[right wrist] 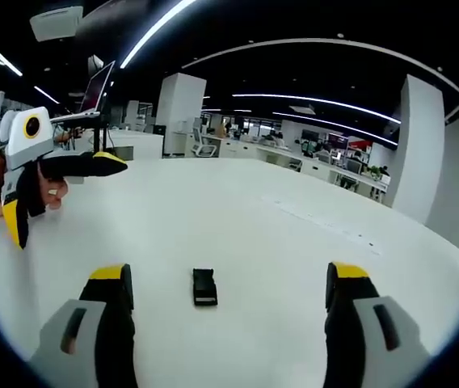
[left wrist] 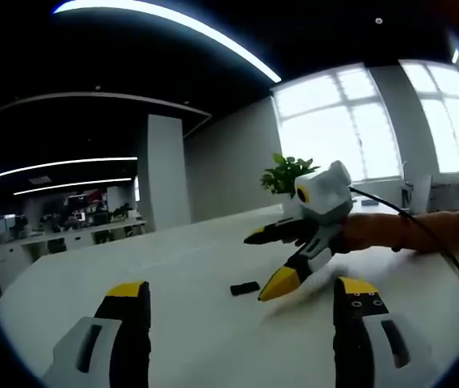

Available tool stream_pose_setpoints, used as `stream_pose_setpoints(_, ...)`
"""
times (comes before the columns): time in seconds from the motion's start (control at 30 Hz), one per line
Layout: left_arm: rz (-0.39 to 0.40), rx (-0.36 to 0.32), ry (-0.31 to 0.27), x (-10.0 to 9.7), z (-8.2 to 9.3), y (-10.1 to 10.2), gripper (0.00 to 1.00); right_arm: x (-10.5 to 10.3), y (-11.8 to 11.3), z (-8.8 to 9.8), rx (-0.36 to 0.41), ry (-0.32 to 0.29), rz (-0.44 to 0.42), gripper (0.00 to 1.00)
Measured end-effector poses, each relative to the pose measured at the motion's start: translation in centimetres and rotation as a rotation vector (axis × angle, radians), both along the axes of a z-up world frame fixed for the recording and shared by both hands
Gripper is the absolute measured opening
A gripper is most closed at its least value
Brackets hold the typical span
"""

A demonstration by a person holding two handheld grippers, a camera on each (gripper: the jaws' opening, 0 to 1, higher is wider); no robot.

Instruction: Snap the two parts of the plastic buckle together until the buckle closes and remains connected.

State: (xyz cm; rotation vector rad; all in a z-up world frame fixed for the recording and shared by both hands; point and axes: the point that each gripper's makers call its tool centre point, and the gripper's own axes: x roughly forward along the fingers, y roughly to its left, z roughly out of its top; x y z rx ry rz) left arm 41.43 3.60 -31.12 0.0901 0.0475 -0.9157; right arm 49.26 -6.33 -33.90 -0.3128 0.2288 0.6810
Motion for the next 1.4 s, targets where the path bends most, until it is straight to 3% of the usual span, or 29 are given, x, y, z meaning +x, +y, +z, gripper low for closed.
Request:
stream_pose_setpoints(0.4,0.006,-0.003,-0.002,0.2,0.3,0.3,0.95,-1.4,-0.4,0.9,0.040,0.003,0.017,1.00)
stream_pose_setpoints(0.67,0.016,-0.007,0.005,0.4,0.3,0.4,0.99,-2.1,-0.6,1.1,0.077,0.053,0.020,0.98)
stream_pose_setpoints(1.13,0.087,-0.009,-0.001,1.4,0.5,1.5,0.99,-4.8,-1.5,2.7,0.078,-0.010,0.026,0.96)
stream_pose_setpoints(1.4,0.109,0.002,0.002,1.8,0.3,2.0,0.98,-6.6,-2.7,2.1,0.066,-0.002,0.006,0.96)
